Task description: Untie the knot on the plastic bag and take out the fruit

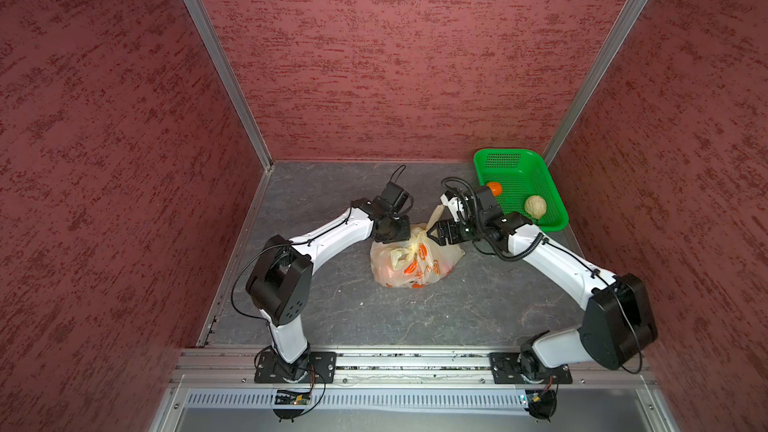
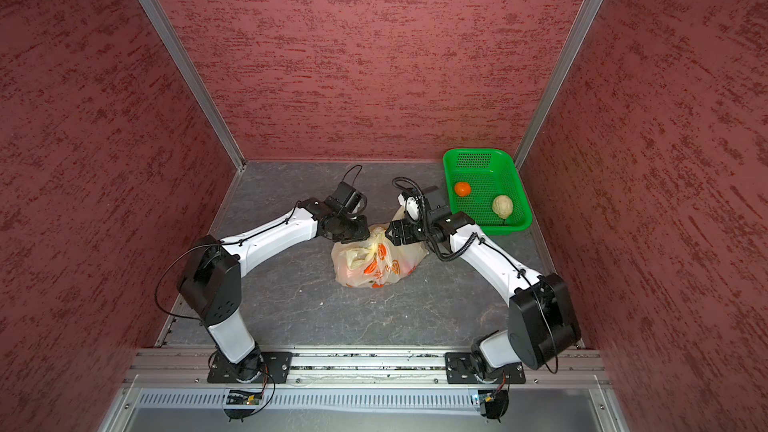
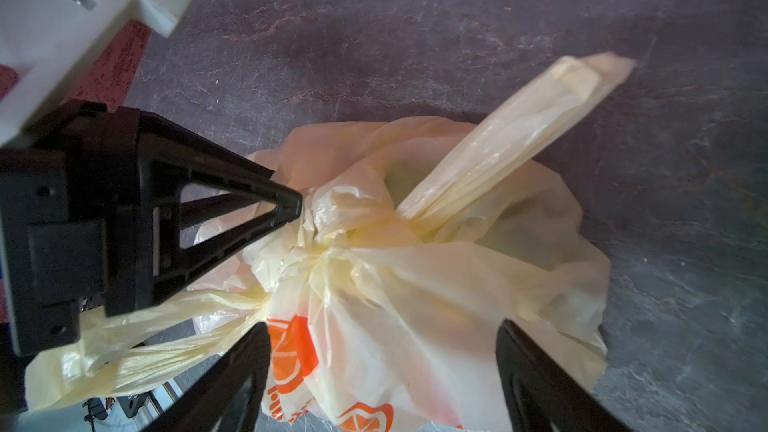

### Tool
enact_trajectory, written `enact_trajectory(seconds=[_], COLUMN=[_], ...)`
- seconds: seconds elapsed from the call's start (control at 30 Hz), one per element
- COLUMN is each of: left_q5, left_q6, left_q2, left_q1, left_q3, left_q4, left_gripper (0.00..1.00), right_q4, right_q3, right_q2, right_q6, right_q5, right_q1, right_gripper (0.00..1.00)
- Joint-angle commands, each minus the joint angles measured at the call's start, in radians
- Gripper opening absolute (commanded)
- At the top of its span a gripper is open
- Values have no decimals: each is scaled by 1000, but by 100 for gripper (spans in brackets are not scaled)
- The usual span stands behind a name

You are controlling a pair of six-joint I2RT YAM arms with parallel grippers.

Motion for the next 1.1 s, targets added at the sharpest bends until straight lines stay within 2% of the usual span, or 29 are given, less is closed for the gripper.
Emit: enact_trajectory(seconds=[0.0, 0.13, 0.3, 0.43, 0.57, 0.8, 1.07], left_q5=[-2, -25, -29, -29, -33, -37, -47], left_q6=[-33, -41, -40, -40, -39, -49, -32], left_q2=[-15, -50, -75, -105, -121, -160, -200], left_q1=[-7, -6, -7, -9, -7, 13, 61], left_q3=[-24, -28, -25, -38, -54, -100, -131], left_q4=[42, 55, 69, 98, 103, 121, 121], left_gripper=[17, 1, 0, 0, 0, 0, 0], right_q4=[41, 51, 84, 123, 161, 161, 95], right_q3=[-8, -10, -17, -20, -22, -40, -107], right_q2=[-7, -5, 48, 68, 71, 43, -86], right_q6=[5, -3, 2, 16, 28, 32, 34], right_q5=[0, -8, 8, 32, 46, 46, 101], right_q1=[27, 49, 53, 54, 55, 54, 50], right_gripper=[85, 82, 72, 50, 38, 2, 0])
